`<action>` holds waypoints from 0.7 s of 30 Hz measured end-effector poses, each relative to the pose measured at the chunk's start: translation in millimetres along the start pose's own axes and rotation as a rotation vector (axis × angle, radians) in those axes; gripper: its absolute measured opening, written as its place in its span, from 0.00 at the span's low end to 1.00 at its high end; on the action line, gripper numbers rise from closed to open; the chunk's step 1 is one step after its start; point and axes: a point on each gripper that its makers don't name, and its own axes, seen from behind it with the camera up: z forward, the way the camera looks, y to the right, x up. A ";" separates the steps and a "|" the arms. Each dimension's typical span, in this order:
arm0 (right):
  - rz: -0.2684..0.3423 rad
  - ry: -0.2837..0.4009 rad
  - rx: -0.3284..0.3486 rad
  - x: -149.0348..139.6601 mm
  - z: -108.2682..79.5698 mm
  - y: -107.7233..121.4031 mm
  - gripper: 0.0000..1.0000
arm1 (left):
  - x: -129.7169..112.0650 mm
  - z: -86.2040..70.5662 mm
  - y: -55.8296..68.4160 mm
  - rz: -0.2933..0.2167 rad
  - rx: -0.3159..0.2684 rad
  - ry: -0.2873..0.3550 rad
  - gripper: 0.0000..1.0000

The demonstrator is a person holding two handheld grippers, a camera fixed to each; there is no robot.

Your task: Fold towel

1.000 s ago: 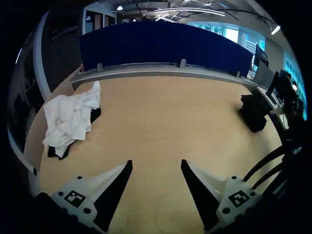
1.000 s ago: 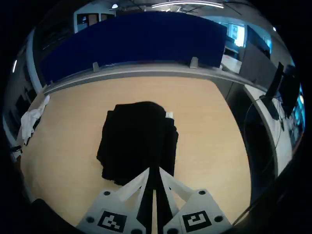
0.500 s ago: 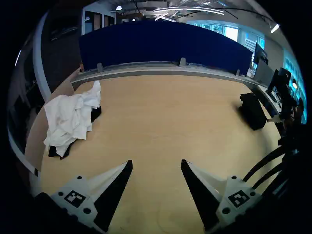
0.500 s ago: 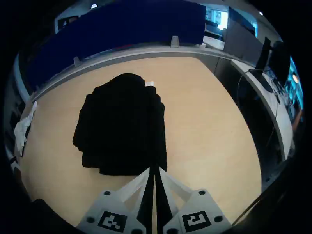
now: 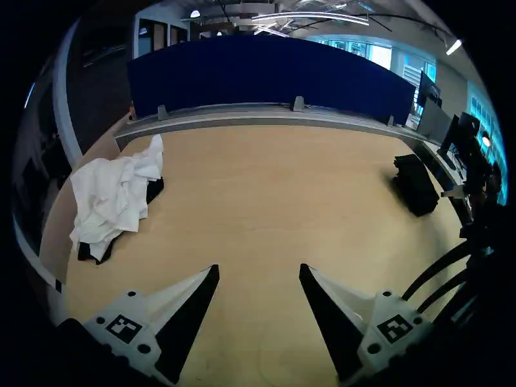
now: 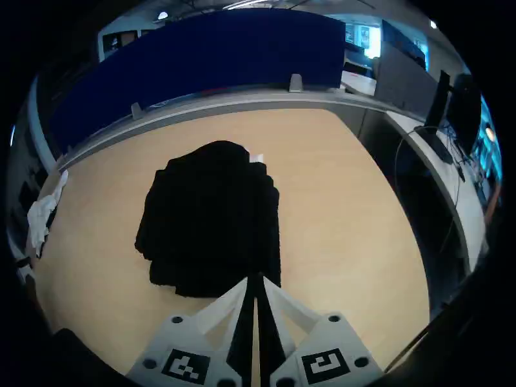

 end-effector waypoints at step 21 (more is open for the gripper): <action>-0.146 0.017 0.027 10.6 15.3 -10.1 0.57 | -1.6 -1.1 -1.5 -0.001 0.013 -0.004 0.92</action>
